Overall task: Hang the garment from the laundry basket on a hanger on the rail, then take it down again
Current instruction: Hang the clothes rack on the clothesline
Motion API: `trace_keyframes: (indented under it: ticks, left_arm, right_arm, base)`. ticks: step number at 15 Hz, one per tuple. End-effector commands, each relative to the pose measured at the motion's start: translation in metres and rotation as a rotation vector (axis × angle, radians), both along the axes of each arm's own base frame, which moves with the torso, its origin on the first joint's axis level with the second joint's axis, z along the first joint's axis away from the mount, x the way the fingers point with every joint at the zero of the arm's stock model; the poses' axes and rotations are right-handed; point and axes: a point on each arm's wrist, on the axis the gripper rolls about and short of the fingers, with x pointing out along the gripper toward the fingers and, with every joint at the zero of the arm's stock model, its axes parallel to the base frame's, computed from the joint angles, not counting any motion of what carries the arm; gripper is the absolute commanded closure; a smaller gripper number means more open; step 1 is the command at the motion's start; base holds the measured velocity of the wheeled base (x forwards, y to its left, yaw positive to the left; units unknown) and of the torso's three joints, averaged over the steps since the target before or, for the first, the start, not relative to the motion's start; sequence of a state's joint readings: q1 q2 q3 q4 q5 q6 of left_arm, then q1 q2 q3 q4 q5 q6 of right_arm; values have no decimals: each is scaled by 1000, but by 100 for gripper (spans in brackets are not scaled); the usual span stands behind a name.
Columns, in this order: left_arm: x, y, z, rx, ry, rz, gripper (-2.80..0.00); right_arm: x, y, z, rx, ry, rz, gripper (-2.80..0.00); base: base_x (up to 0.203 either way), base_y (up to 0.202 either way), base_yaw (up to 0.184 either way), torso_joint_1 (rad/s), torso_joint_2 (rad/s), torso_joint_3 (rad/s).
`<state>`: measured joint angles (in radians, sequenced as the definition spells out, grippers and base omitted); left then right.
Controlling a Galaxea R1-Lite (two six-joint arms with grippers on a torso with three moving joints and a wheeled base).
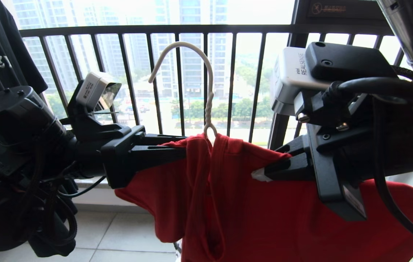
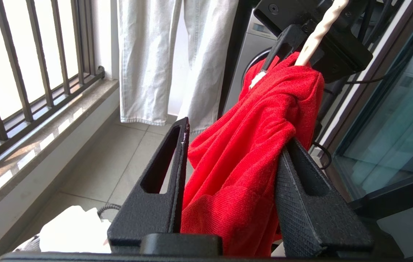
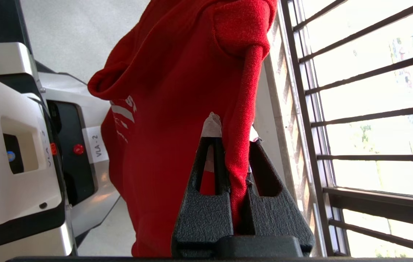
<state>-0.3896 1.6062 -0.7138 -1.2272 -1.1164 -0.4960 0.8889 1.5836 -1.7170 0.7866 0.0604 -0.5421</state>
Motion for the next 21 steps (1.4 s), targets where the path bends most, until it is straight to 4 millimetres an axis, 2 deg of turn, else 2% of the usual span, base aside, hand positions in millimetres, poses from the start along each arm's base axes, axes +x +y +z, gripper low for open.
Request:
trace_keyframes:
  ticks: [1,5,10,12,16,17,18,21]
  left_arm:
    - [0,0,1,1,-4,-11,-280]
    - [0,3,2,-1,-12,1,-280]
    - [0,6,5,-7,-21,16,-280]
    - [-1,12,9,-16,-38,44,-280]
    - [-2,37,28,-44,-89,141,-280]
    - [-5,40,34,-60,-87,164,-191]
    - [-9,42,39,-76,-90,184,0]
    - [-12,43,46,-109,-100,231,0]
  right_arm:
    - [0,-1,1,1,-6,-5,0]
    - [-1,-4,4,16,-10,-15,0]
    - [2,-21,14,76,-11,-89,0]
    - [4,-25,16,106,0,-94,0]
    - [7,-29,16,116,16,-118,0]
    - [10,-32,15,119,20,-132,0]
    - [12,-33,15,123,28,-141,0]
    - [21,-34,9,122,35,-166,0]
  base:
    - [0,0,0,0,0,0]
    - [0,0,0,0,0,0]
    - [0,0,0,0,0,0]
    - [0,0,0,0,0,0]
    - [0,0,0,0,0,0]
    - [0,0,0,0,0,0]
    - [0,0,0,0,0,0]
    - [0,0,0,0,0,0]
